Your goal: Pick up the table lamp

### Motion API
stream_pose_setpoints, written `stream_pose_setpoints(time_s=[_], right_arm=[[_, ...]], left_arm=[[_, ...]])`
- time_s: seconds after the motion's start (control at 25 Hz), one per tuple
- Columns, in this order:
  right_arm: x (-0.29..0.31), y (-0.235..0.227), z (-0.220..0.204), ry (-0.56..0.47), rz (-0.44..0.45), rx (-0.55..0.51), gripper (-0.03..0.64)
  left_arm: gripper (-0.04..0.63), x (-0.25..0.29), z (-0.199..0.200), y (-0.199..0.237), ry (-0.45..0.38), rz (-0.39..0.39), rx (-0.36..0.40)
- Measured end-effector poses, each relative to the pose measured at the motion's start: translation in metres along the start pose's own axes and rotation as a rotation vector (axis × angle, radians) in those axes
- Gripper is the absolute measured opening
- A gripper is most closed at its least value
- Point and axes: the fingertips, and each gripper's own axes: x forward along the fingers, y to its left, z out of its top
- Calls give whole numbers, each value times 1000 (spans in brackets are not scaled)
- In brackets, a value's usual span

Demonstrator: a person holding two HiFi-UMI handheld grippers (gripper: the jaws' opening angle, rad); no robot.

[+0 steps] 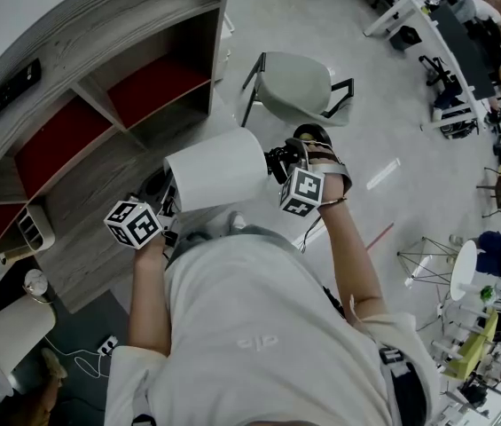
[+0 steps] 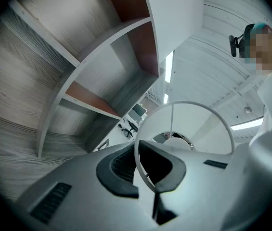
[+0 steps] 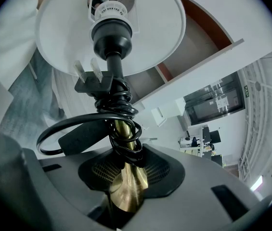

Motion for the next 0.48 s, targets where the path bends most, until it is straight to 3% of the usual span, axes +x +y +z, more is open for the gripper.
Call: stream_pose_setpoints(time_s=[0.48], right_arm=[[8,4,6,5,1,-3,153]], left_arm=[[23,-5,1,9,11,8,-2]])
